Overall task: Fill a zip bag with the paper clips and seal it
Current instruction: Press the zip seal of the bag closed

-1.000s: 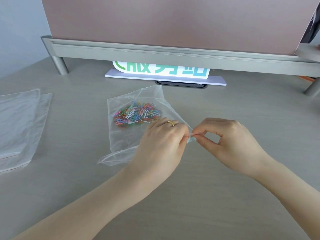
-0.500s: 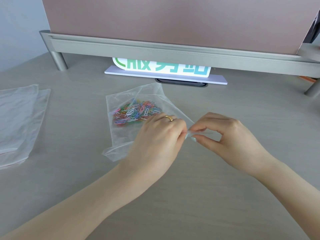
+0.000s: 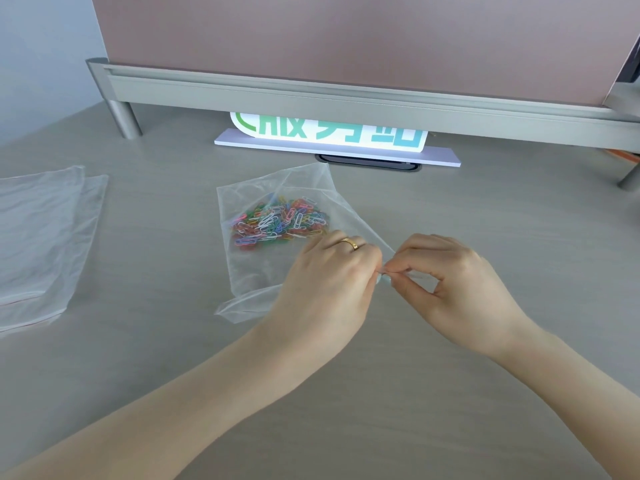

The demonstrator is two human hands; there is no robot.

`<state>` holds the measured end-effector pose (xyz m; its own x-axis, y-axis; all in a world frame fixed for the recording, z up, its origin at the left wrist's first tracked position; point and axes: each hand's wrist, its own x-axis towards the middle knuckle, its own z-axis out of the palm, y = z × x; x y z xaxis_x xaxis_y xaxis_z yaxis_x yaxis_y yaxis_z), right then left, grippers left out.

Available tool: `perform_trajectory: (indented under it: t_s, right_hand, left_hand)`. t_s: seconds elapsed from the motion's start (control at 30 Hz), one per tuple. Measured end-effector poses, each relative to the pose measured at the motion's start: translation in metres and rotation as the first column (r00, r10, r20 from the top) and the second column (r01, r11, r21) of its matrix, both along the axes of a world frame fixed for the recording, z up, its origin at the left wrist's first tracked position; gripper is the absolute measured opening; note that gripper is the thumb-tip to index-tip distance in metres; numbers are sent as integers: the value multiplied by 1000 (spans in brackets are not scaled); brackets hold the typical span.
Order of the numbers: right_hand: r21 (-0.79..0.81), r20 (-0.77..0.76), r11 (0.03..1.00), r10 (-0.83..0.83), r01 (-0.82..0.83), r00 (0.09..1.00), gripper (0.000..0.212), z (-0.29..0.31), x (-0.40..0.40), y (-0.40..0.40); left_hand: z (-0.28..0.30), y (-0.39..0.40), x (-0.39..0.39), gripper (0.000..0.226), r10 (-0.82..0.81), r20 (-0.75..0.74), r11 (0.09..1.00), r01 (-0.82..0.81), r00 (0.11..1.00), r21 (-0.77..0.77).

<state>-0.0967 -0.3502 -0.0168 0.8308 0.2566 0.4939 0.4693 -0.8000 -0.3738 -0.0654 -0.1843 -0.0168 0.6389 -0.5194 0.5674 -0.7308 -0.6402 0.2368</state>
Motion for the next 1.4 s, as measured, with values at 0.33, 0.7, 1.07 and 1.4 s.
perform_trajectory:
  t_s: [0.33,0.7,1.07,1.4]
  right_hand:
    - [66,-40,997,-45,47,998,11,4,4,-11]
    - [13,47,1000,-11,11,999,25,0,0,-1]
    - [127,-9,990,-58,59,998,10,0,1,-2]
    - [125,-53,992,-1,7,999,12,4,0,3]
  left_hand:
    - [14,11,9,24,27,25,999,-28,999,24]
    - [1,3,2,12,4,87,994,-14,996,109]
    - [9,9,3,28,51,66,995,-56,997,79]
    - [1,5,2,12,28,71,995,-34,997,90]
